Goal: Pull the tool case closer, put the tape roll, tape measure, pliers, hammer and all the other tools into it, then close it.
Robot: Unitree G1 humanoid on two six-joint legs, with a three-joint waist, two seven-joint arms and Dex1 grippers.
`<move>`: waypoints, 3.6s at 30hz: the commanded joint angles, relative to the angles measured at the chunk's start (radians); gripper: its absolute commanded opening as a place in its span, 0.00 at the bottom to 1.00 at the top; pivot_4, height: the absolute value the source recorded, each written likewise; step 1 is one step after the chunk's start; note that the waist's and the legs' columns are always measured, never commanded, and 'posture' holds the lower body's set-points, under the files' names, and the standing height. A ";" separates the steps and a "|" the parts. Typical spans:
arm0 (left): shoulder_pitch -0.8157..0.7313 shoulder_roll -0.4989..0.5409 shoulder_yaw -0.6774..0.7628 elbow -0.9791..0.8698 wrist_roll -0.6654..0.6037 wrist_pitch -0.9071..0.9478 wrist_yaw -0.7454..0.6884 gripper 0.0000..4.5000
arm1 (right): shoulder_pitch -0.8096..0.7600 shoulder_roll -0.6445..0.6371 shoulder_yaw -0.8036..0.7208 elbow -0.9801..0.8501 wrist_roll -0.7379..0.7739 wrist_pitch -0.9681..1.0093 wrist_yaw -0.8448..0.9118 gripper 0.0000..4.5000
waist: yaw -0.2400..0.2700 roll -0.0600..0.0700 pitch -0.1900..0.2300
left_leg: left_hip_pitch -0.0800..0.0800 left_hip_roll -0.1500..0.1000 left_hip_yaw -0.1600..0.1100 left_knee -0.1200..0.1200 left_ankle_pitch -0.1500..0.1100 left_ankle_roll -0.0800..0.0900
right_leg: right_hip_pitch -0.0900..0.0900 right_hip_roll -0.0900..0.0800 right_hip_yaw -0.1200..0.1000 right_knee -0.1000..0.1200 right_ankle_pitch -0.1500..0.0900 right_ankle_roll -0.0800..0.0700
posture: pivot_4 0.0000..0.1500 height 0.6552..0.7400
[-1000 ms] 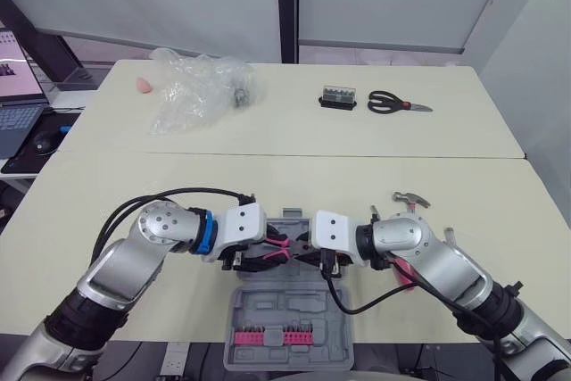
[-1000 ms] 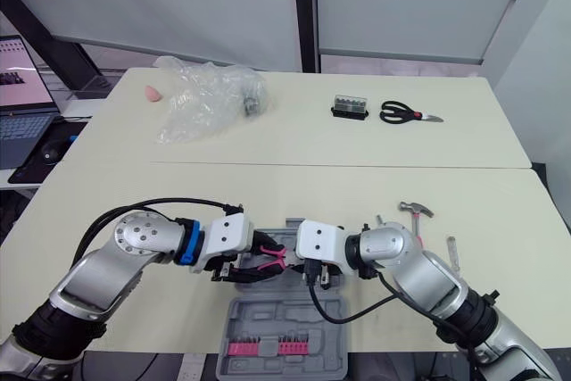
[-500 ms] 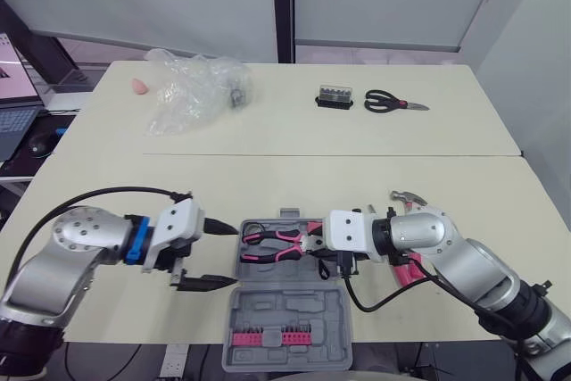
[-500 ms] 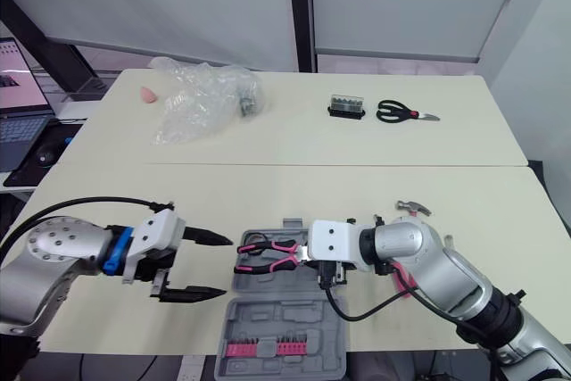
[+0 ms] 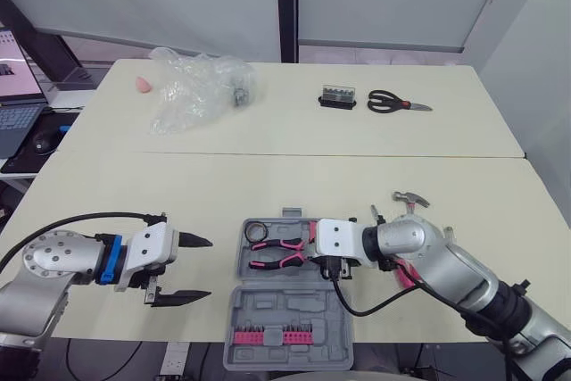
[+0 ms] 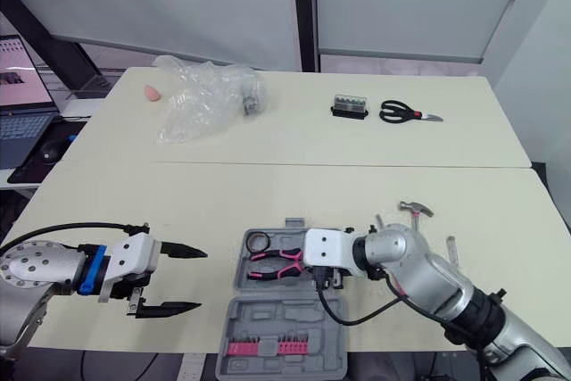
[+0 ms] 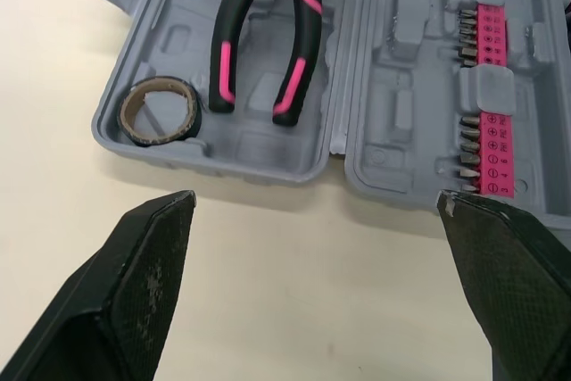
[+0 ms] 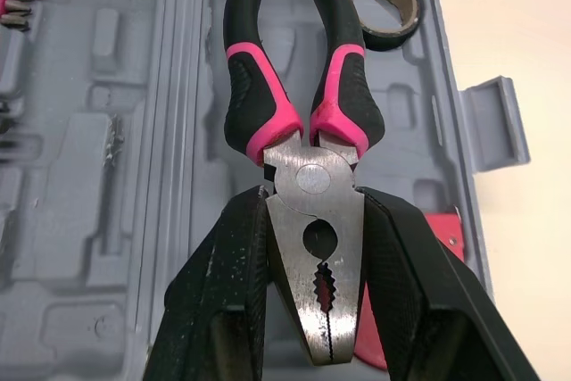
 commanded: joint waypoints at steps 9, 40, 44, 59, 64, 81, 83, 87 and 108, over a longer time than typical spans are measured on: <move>0.001 0.005 0.011 -0.090 -0.028 0.054 0.022 1.00 | -0.035 0.085 0.037 0.046 -0.038 -0.004 0.000 0.28 | 0.000 0.000 0.000 | 0.000 0.000 0.000 0.000 0.000 0.000 | 0.000 0.001 0.000 0.000 0.000 0.000 | 1.00 1.00; 0.025 -0.019 -0.009 -0.108 0.000 0.023 0.067 1.00 | -0.111 0.200 -0.020 0.170 0.074 -0.063 0.053 0.19 | -0.002 0.000 0.000 | 0.000 0.000 -0.001 0.000 0.000 0.000 | 0.000 0.001 0.000 0.001 0.000 0.000 | 1.00 1.00; 0.027 -0.022 -0.010 -0.111 0.001 0.023 0.073 1.00 | -0.110 0.220 -0.002 0.223 0.054 -0.100 0.042 0.01 | -0.002 0.000 0.000 | 0.000 0.000 -0.001 0.000 0.000 0.000 | -0.001 0.001 0.000 0.001 0.000 0.000 | 1.00 1.00; 0.038 -0.057 -0.028 -0.092 0.029 -0.021 0.107 1.00 | -0.035 0.242 0.051 0.449 -0.020 -0.168 0.014 0.01 | -0.002 0.000 -0.001 | 0.006 0.000 0.000 0.000 0.000 0.000 | 0.004 0.001 0.000 0.001 0.000 0.000 | 1.00 1.00; 0.061 -0.093 0.002 -0.044 0.033 -0.068 0.151 1.00 | 0.011 0.285 -0.075 0.349 0.108 -0.281 0.021 0.01 | -0.002 0.000 -0.001 | 0.007 0.000 0.000 -0.001 0.000 0.000 | 0.006 0.001 0.000 0.001 0.000 0.000 | 1.00 1.00; 0.132 -0.162 -0.038 0.223 0.142 -0.233 0.191 0.37 | 0.292 -0.184 -0.358 0.224 0.184 -0.491 0.204 0.00 | 0.000 0.000 -0.001 | 0.007 0.000 0.000 -0.001 0.000 0.000 | 0.007 0.000 0.000 0.000 0.000 0.000 | 1.00 1.00; 0.111 -0.181 -0.063 0.240 0.153 -0.236 0.204 0.23 | 0.308 -0.186 -0.344 0.242 0.164 -0.513 0.203 0.00 | -0.001 0.000 -0.001 | 0.007 0.000 0.001 -0.001 0.000 0.000 | 0.007 0.000 0.000 0.000 0.000 0.000 | 1.00 1.00; 0.065 -0.213 -0.122 0.288 0.198 -0.262 0.217 0.01 | 0.326 -0.189 -0.303 0.291 0.107 -0.579 0.211 0.00 | 0.001 -0.001 -0.001 | 0.007 0.000 0.001 -0.001 0.000 0.000 | 0.007 0.000 0.000 0.000 0.000 0.000 | 1.00 1.00; -0.025 -0.268 -0.297 0.212 0.225 -0.087 0.174 0.01 | 0.271 -0.056 -0.225 0.329 0.060 -0.567 0.205 0.00 | 0.003 0.004 -0.004 | 0.008 -0.002 0.000 0.000 0.000 0.000 | 0.011 -0.001 0.000 0.000 0.000 0.000 | 1.00 1.00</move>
